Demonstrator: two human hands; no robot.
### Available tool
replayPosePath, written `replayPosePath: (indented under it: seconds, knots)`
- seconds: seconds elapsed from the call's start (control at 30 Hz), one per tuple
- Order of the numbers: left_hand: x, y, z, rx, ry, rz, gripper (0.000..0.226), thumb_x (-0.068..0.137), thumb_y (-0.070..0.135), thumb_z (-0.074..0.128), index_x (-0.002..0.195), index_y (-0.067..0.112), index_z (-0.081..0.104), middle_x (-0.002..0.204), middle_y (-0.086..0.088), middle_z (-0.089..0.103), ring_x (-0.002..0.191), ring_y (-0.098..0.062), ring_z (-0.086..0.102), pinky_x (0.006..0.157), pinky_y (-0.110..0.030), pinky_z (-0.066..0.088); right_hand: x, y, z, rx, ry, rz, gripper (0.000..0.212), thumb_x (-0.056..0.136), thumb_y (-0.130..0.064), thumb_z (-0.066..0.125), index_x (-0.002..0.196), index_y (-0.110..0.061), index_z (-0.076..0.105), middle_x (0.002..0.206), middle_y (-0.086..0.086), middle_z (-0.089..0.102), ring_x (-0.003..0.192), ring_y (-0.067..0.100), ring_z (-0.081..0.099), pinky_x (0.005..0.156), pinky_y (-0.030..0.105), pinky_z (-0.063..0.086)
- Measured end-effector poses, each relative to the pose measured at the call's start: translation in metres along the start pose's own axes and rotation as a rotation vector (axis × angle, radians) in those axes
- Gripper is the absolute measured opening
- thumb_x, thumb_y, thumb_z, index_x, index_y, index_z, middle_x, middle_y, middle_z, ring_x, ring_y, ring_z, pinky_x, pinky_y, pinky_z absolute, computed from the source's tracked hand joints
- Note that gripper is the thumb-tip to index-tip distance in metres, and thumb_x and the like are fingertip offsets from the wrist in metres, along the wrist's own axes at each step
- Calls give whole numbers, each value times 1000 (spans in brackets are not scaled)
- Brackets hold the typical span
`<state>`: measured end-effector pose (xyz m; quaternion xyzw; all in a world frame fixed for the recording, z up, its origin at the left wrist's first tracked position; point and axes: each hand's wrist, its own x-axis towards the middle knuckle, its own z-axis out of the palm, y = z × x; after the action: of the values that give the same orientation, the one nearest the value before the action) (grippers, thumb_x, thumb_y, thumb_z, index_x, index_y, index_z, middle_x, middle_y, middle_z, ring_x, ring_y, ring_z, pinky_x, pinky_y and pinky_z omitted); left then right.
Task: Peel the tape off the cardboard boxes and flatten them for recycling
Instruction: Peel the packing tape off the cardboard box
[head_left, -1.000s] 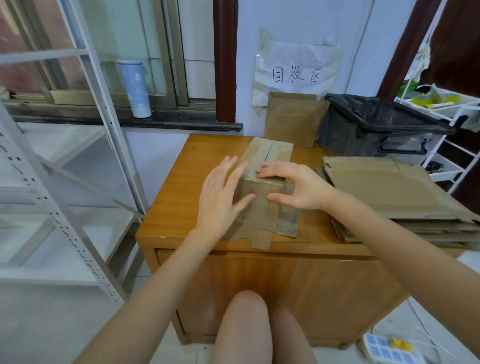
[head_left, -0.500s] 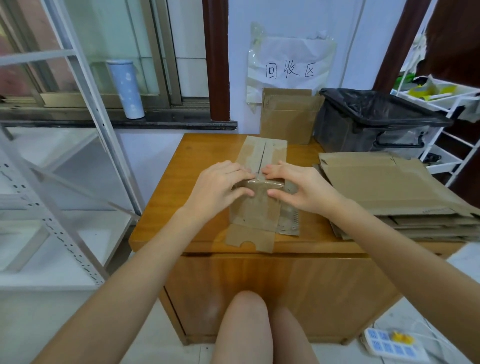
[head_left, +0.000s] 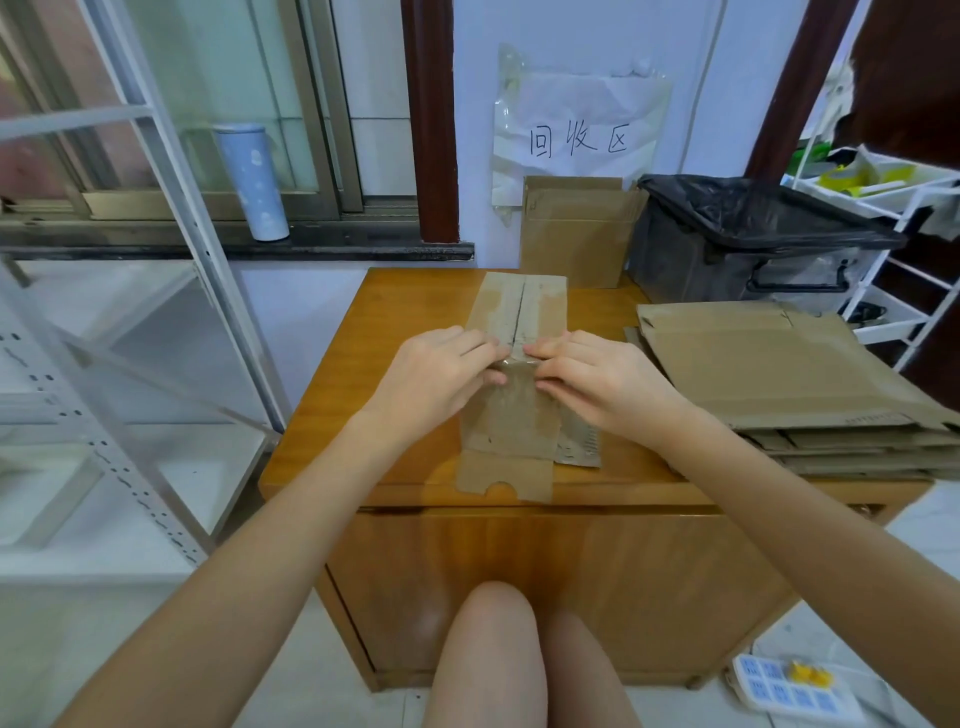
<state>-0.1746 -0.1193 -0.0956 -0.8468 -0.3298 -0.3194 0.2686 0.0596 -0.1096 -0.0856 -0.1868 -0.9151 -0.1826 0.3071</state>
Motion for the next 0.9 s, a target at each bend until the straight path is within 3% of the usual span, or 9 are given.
replayPosePath:
  seconds: [0.2, 0.3, 0.37, 0.43, 0.5, 0.6, 0.73, 0.9]
  knots:
    - [3, 9, 0, 23, -21, -58, 32, 89, 39, 57, 105, 13, 69, 96, -2, 70, 78, -17, 65, 60, -30, 53, -5, -3, 5, -30, 12, 98, 22, 92, -16, 51, 85, 0, 63, 105, 18, 67, 94, 29, 65, 74, 39, 58]
    - [4, 12, 2, 71, -43, -61, 36, 82, 43, 67, 103, 14, 66, 94, -3, 69, 77, -19, 64, 58, -28, 52, -2, -12, 9, -71, 14, 174, 7, 82, -2, 66, 85, 3, 62, 100, 20, 66, 84, 28, 66, 64, 29, 57]
    - [4, 14, 3, 65, -36, -65, 35, 83, 45, 65, 99, 15, 65, 93, -3, 69, 77, -19, 63, 58, -28, 52, 1, -17, 9, -57, -18, 247, 22, 70, 5, 77, 86, 4, 62, 97, 21, 64, 74, 25, 67, 58, 23, 52]
    - [4, 16, 4, 66, -26, -94, 40, 85, 53, 56, 96, 16, 64, 90, -2, 67, 75, -18, 62, 56, -29, 51, 5, -20, 7, -34, 3, 293, 17, 74, 2, 74, 85, 3, 61, 95, 20, 62, 67, 24, 65, 53, 22, 49]
    - [6, 19, 5, 72, -6, -126, 44, 85, 57, 52, 93, 16, 64, 86, -1, 66, 71, -16, 60, 54, -30, 48, 5, -22, 6, -7, 50, 314, 12, 86, -11, 58, 85, 1, 59, 94, 19, 60, 66, 25, 62, 52, 27, 52]
    - [8, 23, 9, 126, 20, -141, 40, 86, 54, 54, 88, 15, 63, 79, -1, 63, 66, -17, 58, 50, -28, 44, 4, -20, 8, 85, 79, 374, 29, 92, -24, 38, 86, -2, 56, 92, 15, 58, 70, 25, 60, 56, 36, 55]
    - [8, 24, 10, 147, 35, -110, 35, 87, 49, 57, 86, 14, 63, 78, -1, 63, 63, -17, 58, 50, -25, 38, 3, -20, 5, 183, 107, 463, 24, 91, -22, 39, 86, -4, 54, 90, 13, 57, 76, 28, 60, 64, 44, 54]
    - [8, 23, 7, 105, 43, -93, 30, 95, 39, 50, 86, 14, 63, 79, -1, 65, 64, -17, 60, 50, -26, 44, 2, -18, 2, 261, 103, 523, 5, 92, -4, 52, 87, -4, 54, 91, 11, 59, 85, 30, 63, 70, 45, 54]
